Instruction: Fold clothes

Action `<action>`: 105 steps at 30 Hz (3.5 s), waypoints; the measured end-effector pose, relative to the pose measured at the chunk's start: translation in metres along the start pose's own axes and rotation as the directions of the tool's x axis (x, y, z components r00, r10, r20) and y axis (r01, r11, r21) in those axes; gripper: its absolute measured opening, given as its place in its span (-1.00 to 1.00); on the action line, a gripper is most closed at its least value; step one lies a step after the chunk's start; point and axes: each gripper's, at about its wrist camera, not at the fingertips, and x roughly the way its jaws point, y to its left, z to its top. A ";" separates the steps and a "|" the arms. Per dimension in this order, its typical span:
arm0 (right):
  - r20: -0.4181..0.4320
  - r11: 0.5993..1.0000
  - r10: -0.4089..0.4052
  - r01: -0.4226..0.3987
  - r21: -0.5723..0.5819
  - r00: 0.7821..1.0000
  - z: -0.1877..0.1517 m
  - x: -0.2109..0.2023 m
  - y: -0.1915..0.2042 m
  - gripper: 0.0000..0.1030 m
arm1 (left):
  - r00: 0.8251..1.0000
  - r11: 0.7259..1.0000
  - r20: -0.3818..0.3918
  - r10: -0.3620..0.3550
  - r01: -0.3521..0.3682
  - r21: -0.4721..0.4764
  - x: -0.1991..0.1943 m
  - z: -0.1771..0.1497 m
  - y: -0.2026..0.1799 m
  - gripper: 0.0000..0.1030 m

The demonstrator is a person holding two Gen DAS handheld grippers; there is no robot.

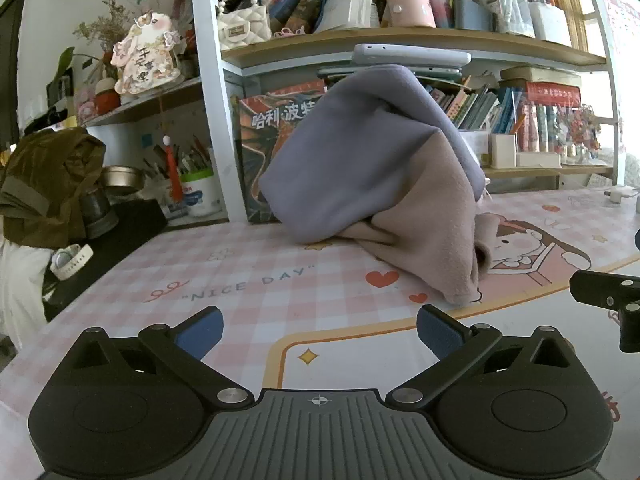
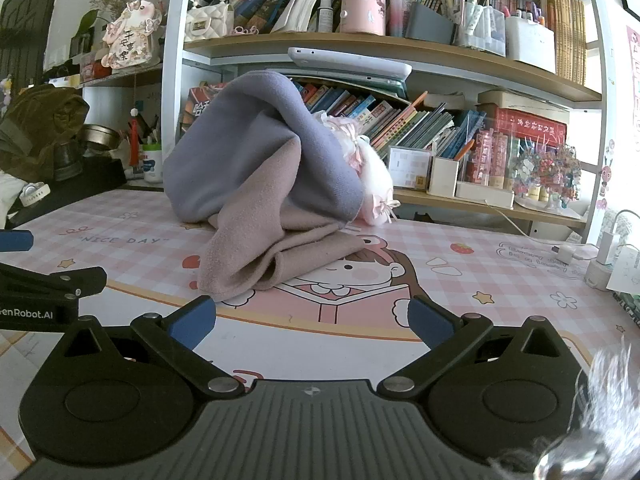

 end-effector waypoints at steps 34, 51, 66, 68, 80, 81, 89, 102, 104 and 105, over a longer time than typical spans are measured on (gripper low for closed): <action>0.002 1.000 0.001 -0.001 -0.003 1.000 0.000 0.000 0.000 1.00 | 1.000 0.999 -0.017 0.023 -0.024 -0.044 0.002 0.000 0.006 1.00; 0.020 1.000 -0.011 0.011 0.001 1.000 0.000 -0.002 -0.001 1.00 | 1.000 0.998 0.008 0.023 -0.022 -0.063 -0.001 0.000 0.009 1.00; 0.047 1.000 -0.020 0.020 -0.007 0.999 -0.001 -0.007 0.001 1.00 | 0.999 0.998 0.046 -0.002 0.005 -0.066 -0.008 -0.001 0.010 1.00; 0.047 1.000 -0.017 0.018 -0.013 0.999 -0.001 -0.007 0.001 1.00 | 0.998 0.996 0.066 -0.017 0.023 -0.086 -0.011 -0.002 0.013 1.00; -0.003 0.999 0.046 -0.046 0.016 0.999 0.000 0.002 -0.003 0.96 | 0.994 0.990 0.060 -0.088 0.094 -0.109 -0.007 -0.003 0.019 1.00; -0.004 0.998 0.057 -0.057 0.026 0.998 0.000 0.002 -0.005 0.96 | 0.993 0.988 0.059 -0.103 0.109 -0.105 -0.006 -0.002 0.019 1.00; -0.081 0.973 0.206 -0.196 0.119 0.975 0.003 0.020 -0.020 0.95 | 0.962 0.961 0.035 -0.270 0.271 -0.047 0.002 0.006 0.014 0.86; -0.075 0.977 0.204 -0.197 0.082 0.976 0.041 0.053 -0.031 1.00 | 0.929 0.928 0.015 -0.369 0.367 0.066 0.061 0.088 -0.022 0.85; -0.083 0.973 0.210 -0.201 0.111 0.974 0.040 0.057 -0.038 1.00 | 0.927 0.926 0.003 -0.374 0.373 0.064 0.080 0.098 -0.034 0.85; -0.089 0.972 0.210 -0.199 0.123 0.974 0.039 0.059 -0.043 1.00 | 0.926 0.925 -0.004 -0.376 0.376 0.063 0.089 0.103 -0.041 0.85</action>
